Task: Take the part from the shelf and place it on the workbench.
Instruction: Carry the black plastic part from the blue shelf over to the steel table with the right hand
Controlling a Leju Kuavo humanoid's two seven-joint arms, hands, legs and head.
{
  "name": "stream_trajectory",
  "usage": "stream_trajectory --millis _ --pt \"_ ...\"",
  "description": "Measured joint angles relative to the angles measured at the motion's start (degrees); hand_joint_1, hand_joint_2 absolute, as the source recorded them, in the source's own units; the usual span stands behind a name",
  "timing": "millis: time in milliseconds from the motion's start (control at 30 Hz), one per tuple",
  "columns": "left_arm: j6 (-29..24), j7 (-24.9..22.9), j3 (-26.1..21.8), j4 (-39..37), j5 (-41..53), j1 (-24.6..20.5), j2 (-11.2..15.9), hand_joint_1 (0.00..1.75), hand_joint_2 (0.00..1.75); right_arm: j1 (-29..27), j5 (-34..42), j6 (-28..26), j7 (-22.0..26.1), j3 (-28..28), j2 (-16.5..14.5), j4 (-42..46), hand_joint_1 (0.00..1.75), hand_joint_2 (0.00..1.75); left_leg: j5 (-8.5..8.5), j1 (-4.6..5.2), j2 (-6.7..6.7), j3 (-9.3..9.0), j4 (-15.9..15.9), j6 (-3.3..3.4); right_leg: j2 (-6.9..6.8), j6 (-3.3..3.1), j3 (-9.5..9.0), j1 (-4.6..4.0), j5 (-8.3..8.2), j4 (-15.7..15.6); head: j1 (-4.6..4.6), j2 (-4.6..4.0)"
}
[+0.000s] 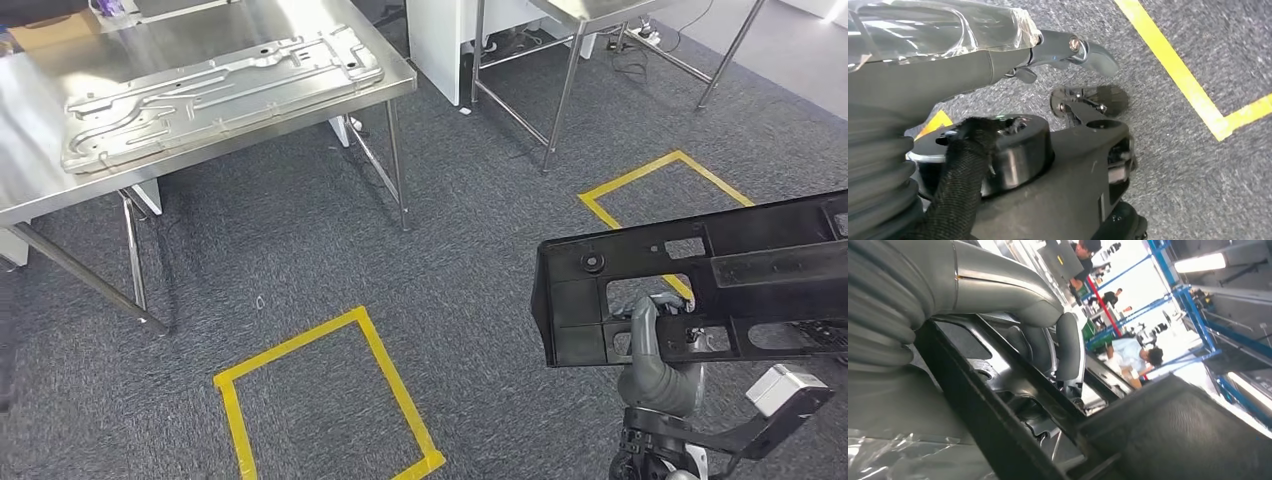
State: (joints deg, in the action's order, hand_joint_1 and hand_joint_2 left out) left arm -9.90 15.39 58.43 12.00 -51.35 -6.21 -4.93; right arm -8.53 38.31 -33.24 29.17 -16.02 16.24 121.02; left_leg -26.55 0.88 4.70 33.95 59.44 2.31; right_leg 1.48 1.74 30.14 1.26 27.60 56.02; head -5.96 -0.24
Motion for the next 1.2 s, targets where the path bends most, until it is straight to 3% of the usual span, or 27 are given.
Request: stream_trajectory --millis 33,67,100,133,167,200,267,333,367,433,500,567,633,667,700,767,800,833,933,1000,1033,1100,1133,1167,1200 --pt "0.0 -0.1 0.0 0.0 0.0 0.0 0.0 0.00 1.75 0.0 0.0 0.0 0.0 0.0 0.0 0.0 1.75 1.75 -1.65 0.05 -2.03 1.99 4.0 -0.25 -0.78 -0.26 -0.19 -0.15 0.18 0.0 -0.08 0.00" --pt "0.0 -0.3 0.0 0.0 -0.1 0.0 0.0 0.00 1.75 -0.1 0.0 0.0 0.0 0.0 0.0 0.0 1.75 1.75 -3.32 -0.01 -3.15 4.47 8.5 -0.42 -1.64 -0.51 -0.36 -0.29 0.39 0.0 -0.15 0.00" --pt "0.1 -0.4 0.0 0.0 -0.1 0.0 0.0 0.00 1.75 -0.2 0.0 0.0 0.1 0.0 0.0 0.0 1.75 1.75 -4.44 -0.08 -3.66 6.77 12.5 -0.49 -2.51 -0.68 -0.58 -0.43 0.61 0.0 -0.14 0.00" --pt "0.1 -0.4 0.0 0.0 -0.1 0.0 0.0 0.00 1.75 -0.2 0.0 0.0 0.1 0.0 0.0 0.0 1.75 1.75 -4.53 -0.10 -3.85 8.19 14.6 -0.44 -3.34 -0.80 -0.84 -0.55 0.85 0.0 -0.14 0.00" --pt "0.1 -0.4 0.0 0.0 -0.1 0.0 0.0 0.00 1.75 -0.2 0.0 0.0 0.1 0.0 0.0 0.0 1.75 1.75 -3.41 -0.05 -3.96 8.30 14.2 -0.25 -4.12 -0.86 -1.19 -0.68 1.11 0.0 -0.15 0.00" --pt "0.1 -0.4 0.0 0.0 -0.1 0.0 0.0 0.00 1.75 -0.2 0.0 0.0 0.1 0.0 0.0 0.0 1.75 1.75 -1.34 0.09 -4.24 7.14 11.3 0.12 -4.87 -0.88 -1.63 -0.84 1.41 0.0 -0.14 0.00" --pt "0.1 -0.5 0.0 0.0 -0.1 0.1 0.0 0.00 1.75 -0.1 0.0 0.0 0.1 0.0 0.0 0.0 1.75 1.75 2.87 1.00 -6.84 3.02 2.3 1.49 -6.26 -0.82 -2.50 -1.10 2.03 -0.1 -0.12 0.00" --pt "0.1 -0.5 0.0 0.0 -0.1 0.2 0.1 0.00 1.75 -0.1 0.0 0.0 0.1 0.0 0.0 0.0 1.75 1.75 4.18 1.99 -9.27 0.79 -2.9 2.69 -7.47 -0.55 -2.80 -1.25 2.47 -0.2 -0.09 0.00" --pt "0.1 -0.5 0.0 0.0 -0.1 0.3 0.2 0.00 1.75 -0.1 0.0 0.0 0.1 0.0 0.0 0.0 1.75 1.75 3.87 2.30 -9.37 0.74 -3.3 2.93 -8.10 -0.33 -2.83 -1.29 2.62 -0.3 -0.08 0.00" --pt "0.1 -0.5 0.0 0.0 -0.1 0.5 0.2 0.00 1.75 -0.1 0.1 0.1 0.1 0.0 0.0 0.0 1.75 1.75 4.09 2.02 -7.95 0.30 -4.2 2.96 -8.85 0.16 -3.32 -1.39 3.09 -0.4 -0.07 0.00" --pt "0.1 -0.5 0.0 0.0 -0.1 0.3 0.2 0.00 1.75 0.1 0.0 0.1 0.1 0.1 -0.1 0.0 1.75 1.75 4.46 1.28 -6.36 -0.81 -5.4 2.88 -6.32 0.64 -2.87 -1.39 4.72 2.2 0.11 0.00" --pt "0.2 -0.6 0.0 0.0 0.0 0.1 0.1 0.00 1.75 0.0 0.0 0.1 0.1 0.2 -0.1 0.0 1.75 1.75 4.56 0.73 -4.83 -1.38 -5.9 2.93 -2.75 1.10 0.80 -1.11 7.82 9.5 0.41 0.00" --pt "0.3 -0.7 0.0 0.0 0.0 0.1 0.0 0.00 1.75 -0.1 0.0 0.1 0.0 0.2 -0.1 -0.1 1.75 1.75 4.45 0.48 -3.41 -1.44 -5.8 2.91 -1.82 1.70 5.04 -0.76 9.48 15.8 0.57 0.00" --pt "0.4 -0.7 0.0 0.0 0.0 0.1 0.0 0.00 1.75 -0.1 0.1 0.1 -0.1 0.2 -0.1 -0.1 1.75 1.75 4.35 0.36 -2.77 -1.52 -5.7 2.79 -1.78 2.02 5.93 -0.55 8.66 16.1 0.60 0.00" --pt "0.4 -0.7 0.0 0.0 0.0 0.1 0.0 0.00 1.75 0.0 0.1 0.2 -0.2 0.2 -0.1 -0.1 1.75 1.75 4.19 0.17 -2.17 -1.65 -5.6 2.57 -1.78 2.37 5.57 -0.28 6.57 14.0 0.62 0.00" --pt "0.7 -0.7 0.0 0.0 -0.1 0.1 0.0 0.00 1.75 0.2 0.5 0.8 -0.5 0.2 -0.1 -0.2 1.75 1.75 3.53 -0.08 -1.29 -1.84 -5.0 1.78 -1.32 3.22 2.67 0.28 1.70 6.0 0.67 0.00" --pt "0.8 -0.8 0.0 0.0 -0.1 0.0 0.0 0.00 1.75 0.3 0.8 1.2 -0.7 0.2 -0.1 -0.3 1.75 1.75 3.12 -0.12 -0.99 -1.78 -4.5 1.39 -0.94 3.21 1.40 0.45 0.27 2.8 0.76 0.00" --pt "1.0 -0.8 0.0 0.0 -0.1 -0.1 0.1 0.00 1.75 0.4 1.0 1.5 -0.9 0.2 -0.1 -0.4 1.75 1.75 2.72 -0.07 -0.83 -1.63 -4.2 1.07 -0.58 2.90 0.71 0.51 -0.14 0.9 0.84 0.01" --pt "1.2 -0.8 0.0 0.0 -0.1 -0.1 0.1 0.00 1.75 0.7 1.0 2.0 -1.5 0.1 -0.1 -0.6 1.75 1.75 1.71 -0.06 -0.84 -1.40 -4.0 0.33 -0.47 1.06 0.44 0.37 0.82 0.3 0.93 0.02" --pt "1.4 -0.8 0.0 0.0 -0.1 -0.1 0.1 0.00 1.75 0.9 0.7 2.0 -2.0 0.1 -0.1 -0.6 1.75 1.75 0.63 -0.19 -2.14 -0.38 -1.3 -0.23 -0.80 0.24 -0.41 0.38 1.35 0.2 0.81 0.02" --pt "1.5 -0.8 0.0 0.0 -0.1 -0.1 0.1 0.00 1.75 0.9 0.4 2.1 -2.2 0.1 -0.1 -0.6 1.75 1.75 -0.34 -0.30 -2.90 1.20 1.8 -0.49 -1.01 -0.06 -1.00 0.34 1.66 0.1 0.73 0.03" --pt "1.6 -0.8 0.0 0.0 -0.1 -0.1 0.1 0.00 1.75 1.0 0.1 2.1 -2.5 0.1 -0.1 -0.6 1.75 1.75 -2.79 -0.49 -3.73 6.44 10.4 -0.92 -1.42 -0.31 -2.19 0.10 2.68 0.1 0.65 0.02" --pt "1.6 -0.8 0.0 0.0 -0.1 0.0 0.1 0.00 1.75 1.1 0.0 2.1 -2.6 0.1 -0.1 -0.6 1.75 1.75 -3.22 -0.54 -3.81 8.99 13.6 -0.98 -1.58 -0.32 -2.83 -0.02 3.29 0.1 0.63 0.02" --pt "1.6 -0.8 0.0 0.0 -0.2 0.0 0.1 0.00 1.75 1.1 0.0 2.0 -2.6 0.0 -0.1 -0.6 1.75 1.75 -2.65 -0.53 -3.84 10.68 15.0 -0.90 -1.74 -0.31 -3.56 -0.14 3.95 0.1 0.63 0.02" --pt "1.6 -0.8 0.0 0.0 -0.2 0.1 0.1 0.00 1.75 1.1 0.0 2.0 -2.7 0.0 0.0 -0.6 1.75 1.75 -0.74 -0.50 -3.85 11.12 13.8 -0.67 -1.86 -0.31 -4.40 -0.27 4.64 0.1 0.63 0.02"
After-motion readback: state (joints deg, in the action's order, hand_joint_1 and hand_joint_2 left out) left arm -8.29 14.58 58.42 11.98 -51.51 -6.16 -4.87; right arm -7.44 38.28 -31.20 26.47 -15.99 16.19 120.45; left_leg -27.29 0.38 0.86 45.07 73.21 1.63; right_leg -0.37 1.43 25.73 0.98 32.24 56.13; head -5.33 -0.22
